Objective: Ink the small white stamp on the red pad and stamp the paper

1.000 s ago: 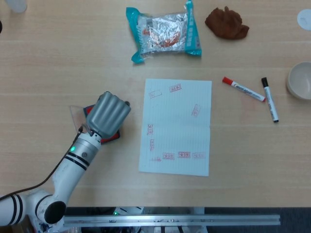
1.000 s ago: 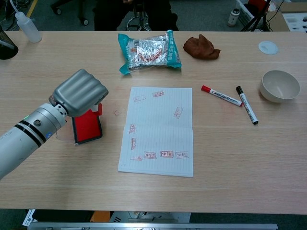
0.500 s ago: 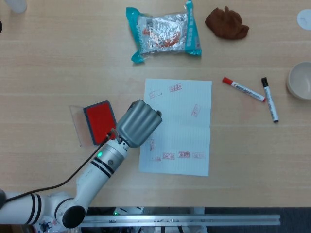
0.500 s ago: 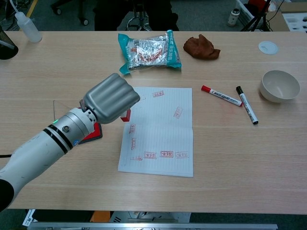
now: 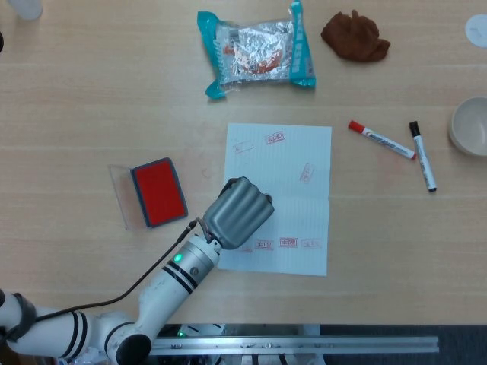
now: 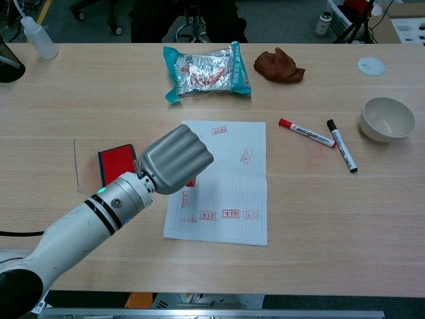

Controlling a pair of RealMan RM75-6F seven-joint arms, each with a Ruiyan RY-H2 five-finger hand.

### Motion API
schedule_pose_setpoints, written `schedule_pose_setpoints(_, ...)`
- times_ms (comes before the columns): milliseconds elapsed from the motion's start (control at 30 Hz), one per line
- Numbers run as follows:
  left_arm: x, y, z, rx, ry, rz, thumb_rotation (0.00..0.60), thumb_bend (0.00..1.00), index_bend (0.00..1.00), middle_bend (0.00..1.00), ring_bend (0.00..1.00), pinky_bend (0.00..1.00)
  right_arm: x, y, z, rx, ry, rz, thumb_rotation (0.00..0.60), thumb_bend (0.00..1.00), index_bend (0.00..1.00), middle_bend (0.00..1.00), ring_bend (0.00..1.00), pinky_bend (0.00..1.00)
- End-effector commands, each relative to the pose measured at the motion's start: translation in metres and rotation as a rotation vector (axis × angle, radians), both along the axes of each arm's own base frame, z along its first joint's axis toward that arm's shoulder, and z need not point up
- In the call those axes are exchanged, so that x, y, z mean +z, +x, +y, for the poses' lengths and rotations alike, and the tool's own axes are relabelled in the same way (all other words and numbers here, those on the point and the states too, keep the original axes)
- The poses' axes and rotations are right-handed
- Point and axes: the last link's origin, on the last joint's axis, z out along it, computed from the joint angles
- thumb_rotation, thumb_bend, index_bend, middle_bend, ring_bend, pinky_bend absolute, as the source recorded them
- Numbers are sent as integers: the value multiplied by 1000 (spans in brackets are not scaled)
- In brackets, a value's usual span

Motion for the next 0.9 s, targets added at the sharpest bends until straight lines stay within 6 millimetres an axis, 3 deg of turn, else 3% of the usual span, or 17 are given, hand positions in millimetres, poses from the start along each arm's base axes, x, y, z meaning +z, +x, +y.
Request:
schedule_pose_setpoints(33, -6, 0, -2, 18, -8, 2, 600, 264, 619, 1000, 1000, 1000, 0, 0, 0, -2, 0, 1, 600, 118, 208, 323, 221, 267)
schedule_pose_setpoints(900, -37, 2, -8, 38, 19, 0, 600, 264, 620, 1000, 1000, 1000, -1, -2, -2, -11, 7, 5, 600, 118, 207, 322, 221, 267)
